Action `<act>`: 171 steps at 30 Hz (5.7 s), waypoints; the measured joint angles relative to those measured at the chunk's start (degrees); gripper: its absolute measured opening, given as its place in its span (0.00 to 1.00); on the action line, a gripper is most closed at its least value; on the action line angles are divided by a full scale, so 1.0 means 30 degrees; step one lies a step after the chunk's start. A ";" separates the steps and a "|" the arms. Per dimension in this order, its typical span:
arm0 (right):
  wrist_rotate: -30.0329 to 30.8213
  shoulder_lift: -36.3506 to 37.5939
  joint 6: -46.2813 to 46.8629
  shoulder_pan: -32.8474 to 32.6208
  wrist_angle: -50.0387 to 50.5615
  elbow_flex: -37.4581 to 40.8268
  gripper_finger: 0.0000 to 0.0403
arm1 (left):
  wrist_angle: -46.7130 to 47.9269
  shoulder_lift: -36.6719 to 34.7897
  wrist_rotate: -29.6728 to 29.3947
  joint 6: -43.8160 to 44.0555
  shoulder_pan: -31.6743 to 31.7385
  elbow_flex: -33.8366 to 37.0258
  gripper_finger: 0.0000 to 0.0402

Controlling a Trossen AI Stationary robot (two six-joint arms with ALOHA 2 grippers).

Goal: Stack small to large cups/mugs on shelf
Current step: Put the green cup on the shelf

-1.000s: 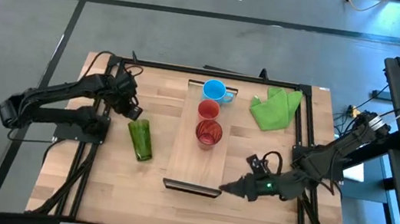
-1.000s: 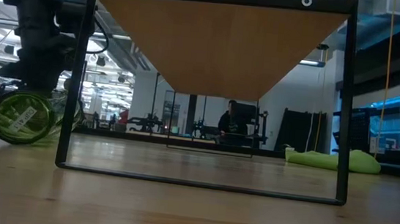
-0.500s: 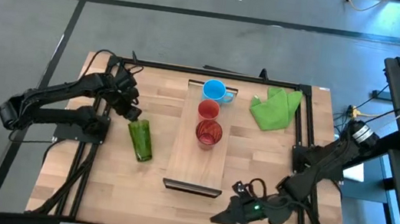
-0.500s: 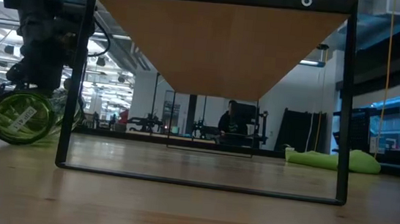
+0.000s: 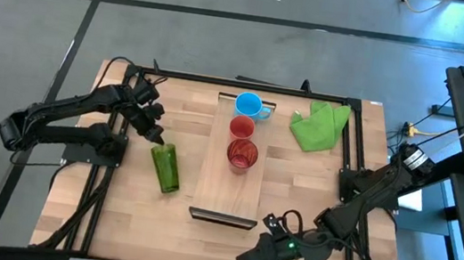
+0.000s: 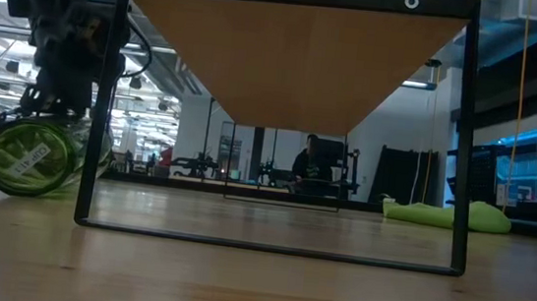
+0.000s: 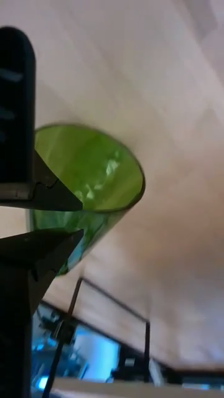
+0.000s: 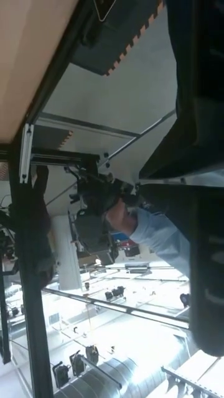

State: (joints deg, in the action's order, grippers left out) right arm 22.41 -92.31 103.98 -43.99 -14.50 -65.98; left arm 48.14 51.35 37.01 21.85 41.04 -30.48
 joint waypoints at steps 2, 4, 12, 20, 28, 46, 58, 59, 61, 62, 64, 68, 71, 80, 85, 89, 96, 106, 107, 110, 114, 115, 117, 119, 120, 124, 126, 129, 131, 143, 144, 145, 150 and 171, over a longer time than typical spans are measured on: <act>-0.0007 0.0022 -0.0042 0.0000 0.0094 0.0000 0.07 | 0.0014 0.0000 0.0379 -0.0001 0.0000 0.0000 0.12; -0.0020 0.0029 -0.0252 0.0000 0.0106 0.0000 0.07 | 0.0049 0.0000 0.0497 -0.0001 0.0000 0.0000 0.12; -0.0837 0.0036 -0.0671 0.0000 0.0145 0.0000 0.07 | 0.0218 0.0000 0.0362 -0.0519 -0.0022 0.0000 0.12; -0.1399 0.0051 -0.1196 0.0000 0.0145 0.0000 0.07 | 0.0416 0.0007 0.0862 -0.0523 -0.0558 0.0000 0.15; -0.1391 0.0051 -0.1591 0.0000 0.0137 0.0000 0.07 | 0.0400 0.0007 -0.0015 0.0009 -0.1984 -0.0022 0.20; -0.1377 0.0073 -0.1827 0.0000 0.0123 0.0000 0.07 | -0.2170 0.0007 -0.1392 0.0324 -0.5537 -0.0007 0.21; -0.1355 0.0080 -0.1827 0.0000 -0.0366 -0.0007 0.07 | -0.2375 0.1308 -0.5170 -0.0029 -0.3859 0.0000 0.21; -0.1348 0.0080 -0.1827 0.0000 -0.0372 -0.0007 0.07 | -0.1925 0.1746 -0.4930 -0.0131 -0.3846 0.0007 0.21; -0.1348 0.0080 -0.1827 0.0000 -0.0365 -0.0007 0.07 | -0.1912 0.2409 -0.3524 -0.0293 -0.4053 0.0015 0.21; -0.1348 0.0087 -0.1827 0.0000 -0.0365 -0.0015 0.07 | -0.2075 0.2671 -0.2795 -0.0310 -0.4265 0.0007 0.21; -0.1348 0.0087 -0.1827 -0.0007 -0.0365 -0.0015 0.07 | -0.2177 0.3118 -0.1552 0.0105 -0.4815 0.0007 0.21; -0.1351 0.0087 -0.1827 0.0000 -0.0365 -0.0015 0.07 | -0.2252 0.3504 -0.0208 0.1455 -0.6380 0.0007 0.21; -0.1352 0.0087 -0.1827 -0.0005 -0.0365 -0.0015 0.07 | -0.2802 0.3526 0.0394 0.2533 -0.7672 0.0007 0.21; -0.3294 0.0087 -0.0778 0.0921 0.0717 -0.0015 0.06 | -0.4543 0.3526 -0.0021 0.5233 -1.0729 0.0007 0.21; -0.4697 0.0077 0.0583 0.0456 0.1356 -0.0015 0.01 | -0.4966 0.3526 -0.0505 0.5966 -1.1690 0.0000 0.21; -0.4027 -0.0974 0.1759 0.0318 0.1598 -0.0036 0.01 | -0.5844 0.3526 -0.0826 0.6391 -1.2068 0.0001 0.21; -0.2530 -0.4394 0.3700 0.0284 -0.2011 -0.0633 0.00 | -0.7196 0.3526 -0.0785 0.7519 -1.2471 0.0000 0.21; -0.3443 -1.0037 0.4908 0.0262 -0.2237 -0.6298 0.00 | -0.6957 0.3526 -0.0026 0.7694 -1.3912 0.0000 0.21; -0.3490 -1.0356 0.4834 0.0267 -0.2350 -0.6575 0.00 | -0.6879 0.3526 -0.0013 0.7765 -1.4126 0.0000 0.21; -0.3310 -1.0815 0.4563 0.0279 -0.2304 -0.6642 0.01 | -0.6839 0.3526 0.0057 0.8244 -1.4809 0.0000 0.21; -0.1574 -1.0914 0.3883 0.0385 -0.1305 -0.5870 0.01 | -0.6851 0.3526 0.0004 0.8954 -1.5782 0.0000 0.21; -0.0923 -1.0914 0.3714 0.0426 -0.0615 -0.5776 0.01 | -0.6863 0.3526 -0.0059 0.9150 -1.6020 0.0000 0.21; -0.0007 -1.0921 0.3253 0.0589 0.0600 -0.5741 0.01 | -0.6953 0.3526 -0.0227 0.9491 -1.6432 0.0000 0.21; 0.0568 -1.0921 0.2519 0.0816 0.1148 -0.5741 0.00 | -0.6958 0.3526 -0.0526 0.9787 -1.6832 0.0000 0.21; 0.0765 -1.0921 0.2160 0.0940 0.1198 -0.5741 0.00 | -0.6972 0.3520 -0.0697 1.0039 -1.7004 0.0000 0.21; 0.1631 -1.0921 0.1051 0.1472 0.1201 -0.5741 0.00 | -0.7512 0.3526 -0.1128 1.0770 -1.7666 0.0000 0.21; 0.1669 -1.1023 0.0810 0.1725 0.1142 -0.5754 0.00 | -0.7974 0.3519 -0.1311 1.1169 -1.8004 0.0000 0.21; 0.1708 -1.1355 0.1205 0.1893 0.1175 -0.5840 0.00 | -0.8719 0.3519 -0.1521 1.1672 -1.8437 0.0000 0.21; 0.1628 -1.1774 0.1431 0.1894 0.1288 -0.6197 0.00 | -0.8975 0.3519 -0.1537 1.1795 -1.8744 0.0000 0.21; 0.2432 -1.5235 0.2302 0.2158 0.1913 -1.0077 0.00 | -0.9035 0.3512 -0.2450 1.2596 -2.0782 -0.0015 0.21; 0.2666 -1.5248 0.2396 0.2218 0.2400 -1.0087 0.00 | -0.9061 0.3512 -0.2612 1.2596 -2.0933 -0.0015 0.21; 0.2848 -1.5221 0.2310 0.2265 0.2750 -1.0141 0.00 | -0.9096 0.3512 -0.2803 1.2596 -2.1085 -0.0015 0.21; 0.3707 -1.5162 0.2425 0.2361 0.3527 -1.0151 0.00 | -0.9658 0.3512 -0.3896 1.2534 -2.1651 -0.0015 0.21; 0.4845 -1.5125 0.2748 0.2346 0.4299 -1.0135 0.01 | -1.0938 0.3519 -0.5482 1.2181 -2.2578 -0.0015 0.21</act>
State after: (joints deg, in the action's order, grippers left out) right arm 36.95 -137.69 112.22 -36.95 -1.60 -96.38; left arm 15.33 61.91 20.56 58.39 -26.70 -30.52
